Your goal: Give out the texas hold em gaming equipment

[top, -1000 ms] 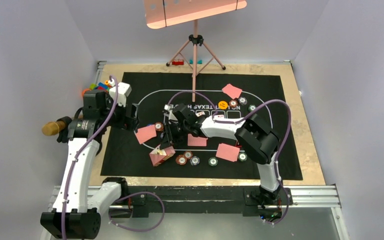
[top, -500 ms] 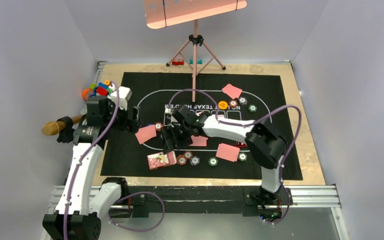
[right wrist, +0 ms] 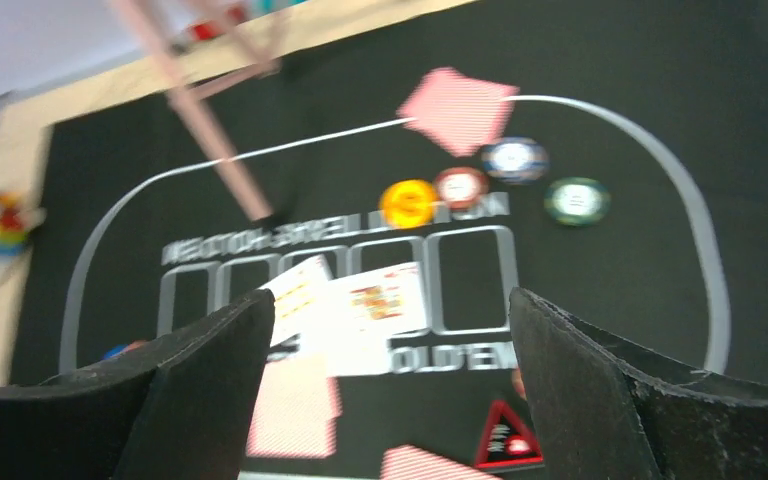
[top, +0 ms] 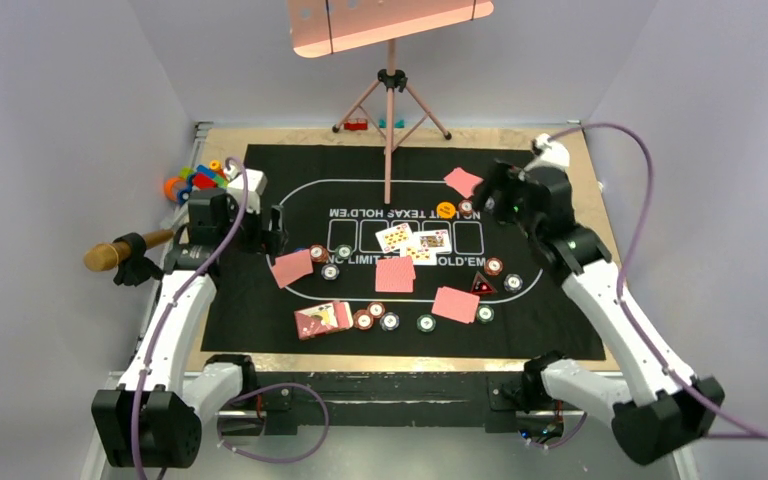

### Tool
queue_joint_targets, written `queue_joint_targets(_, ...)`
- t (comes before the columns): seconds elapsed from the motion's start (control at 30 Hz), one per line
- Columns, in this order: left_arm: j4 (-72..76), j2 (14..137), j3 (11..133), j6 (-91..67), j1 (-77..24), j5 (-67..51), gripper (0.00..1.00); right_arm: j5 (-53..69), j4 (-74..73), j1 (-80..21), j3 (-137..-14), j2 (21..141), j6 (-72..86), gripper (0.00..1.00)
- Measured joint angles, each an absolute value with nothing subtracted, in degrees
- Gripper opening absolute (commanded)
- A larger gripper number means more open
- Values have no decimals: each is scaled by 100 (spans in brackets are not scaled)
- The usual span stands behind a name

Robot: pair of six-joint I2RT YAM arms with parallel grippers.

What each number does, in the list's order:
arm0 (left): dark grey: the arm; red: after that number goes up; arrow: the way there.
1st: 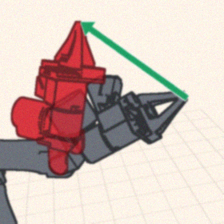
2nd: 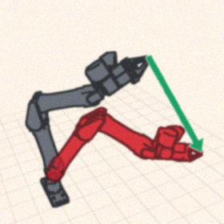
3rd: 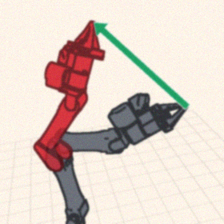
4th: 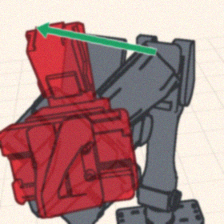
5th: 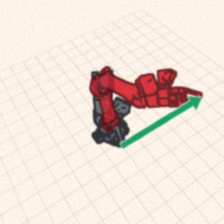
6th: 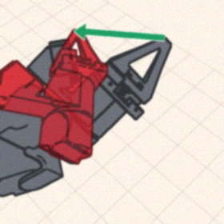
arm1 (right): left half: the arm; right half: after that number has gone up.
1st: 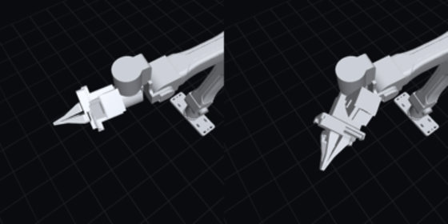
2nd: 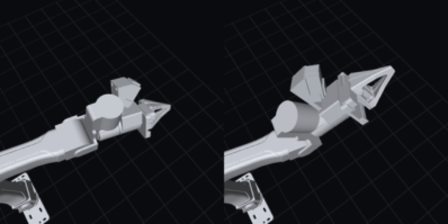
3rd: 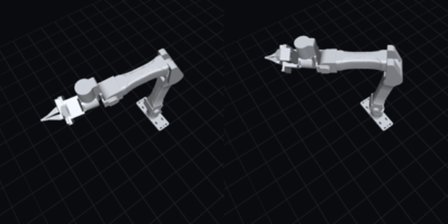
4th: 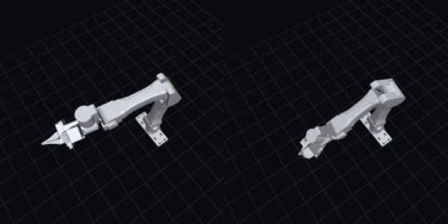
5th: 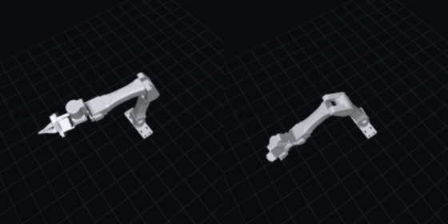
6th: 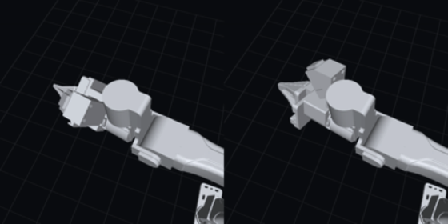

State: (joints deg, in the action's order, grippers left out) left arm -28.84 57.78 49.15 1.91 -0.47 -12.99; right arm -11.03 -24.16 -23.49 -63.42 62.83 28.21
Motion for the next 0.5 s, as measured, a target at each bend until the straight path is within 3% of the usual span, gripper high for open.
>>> queue_joint_targets(0.27,-1238,5540,3586,257,-45,-1160,100,-3164,-829,-1979,-4086,5605,1730,94)
queue_joint_targets(0.5,655,5833,2904,196,-45,-915,100,-4099,1907,-1586,-2674,5902,611,96)
